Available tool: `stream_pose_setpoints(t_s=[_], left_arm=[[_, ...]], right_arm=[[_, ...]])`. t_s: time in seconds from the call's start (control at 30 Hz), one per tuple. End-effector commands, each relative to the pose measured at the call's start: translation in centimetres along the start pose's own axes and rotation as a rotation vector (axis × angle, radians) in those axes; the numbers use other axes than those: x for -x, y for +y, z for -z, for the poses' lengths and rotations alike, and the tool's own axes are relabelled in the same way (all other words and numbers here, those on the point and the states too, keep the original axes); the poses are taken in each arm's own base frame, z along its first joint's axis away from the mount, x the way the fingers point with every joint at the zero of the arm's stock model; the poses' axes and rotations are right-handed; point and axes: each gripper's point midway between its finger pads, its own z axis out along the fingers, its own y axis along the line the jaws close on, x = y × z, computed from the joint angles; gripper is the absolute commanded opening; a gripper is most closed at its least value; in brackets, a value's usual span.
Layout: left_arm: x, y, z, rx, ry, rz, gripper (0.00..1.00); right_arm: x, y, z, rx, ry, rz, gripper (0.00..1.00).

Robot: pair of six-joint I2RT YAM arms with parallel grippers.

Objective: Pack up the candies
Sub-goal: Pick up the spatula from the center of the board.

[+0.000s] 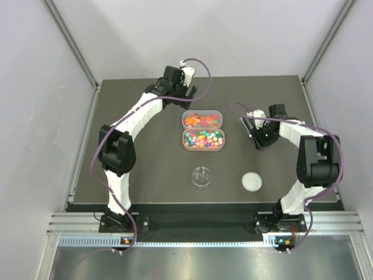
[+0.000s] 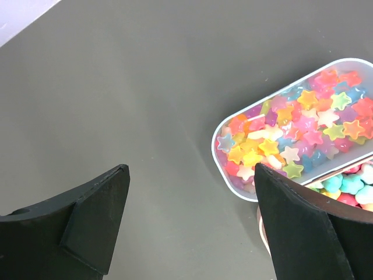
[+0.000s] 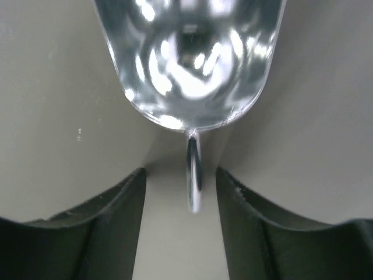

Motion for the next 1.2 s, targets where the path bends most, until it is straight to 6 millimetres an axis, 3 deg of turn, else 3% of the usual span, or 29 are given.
stream_pose_setpoints(t_s=[0.0,0.07,0.2,0.23,0.4,0.5,0.53,0.57,0.73,0.93,1.17], left_arm=[[3.2,1.4,1.6,0.032,-0.083,-0.006,0.92],[3.2,1.4,1.7,0.024,-0.081,-0.007,0.92],[3.8,1.0,1.9,0.001,-0.093,0.016,0.92],[4.0,0.8,2.0,-0.008,-0.098,0.029,0.92],[6.3,-2.4,3.2,-0.202,-0.156,0.060,0.91],[8.1,-4.7,4.1,-0.333,-0.194,0.115,0.91],[8.4,-6.5,4.3,-0.437,-0.198,0.154,0.91],[8.7,-7.2,4.5,-0.484,-0.204,0.172,0.91],[9.7,-11.6,4.9,-0.737,-0.208,0.278,0.86],[10.5,-13.4,4.4,-0.837,-0.206,0.342,0.84],[10.4,-15.2,4.6,-0.926,-0.198,0.339,0.69]], right_arm=[[0.8,-0.6,-0.1,0.005,-0.018,0.015,0.46],[0.4,-0.5,-0.3,0.009,-0.008,0.020,0.38],[1.0,-1.1,0.4,-0.024,-0.020,0.028,0.05],[1.3,-1.4,0.8,-0.038,-0.028,0.033,0.01],[5.3,-2.7,5.7,-0.090,-0.109,0.123,0.00],[7.8,-2.4,8.4,-0.064,-0.158,0.206,0.00],[7.7,-1.4,8.8,-0.011,-0.144,0.215,0.00],[8.9,-1.6,9.8,-0.003,-0.169,0.241,0.00],[9.9,0.5,10.0,0.103,-0.154,0.274,0.00],[11.2,2.7,9.7,0.100,-0.124,0.384,0.00],[12.8,5.1,9.5,0.127,-0.128,0.449,0.00]])
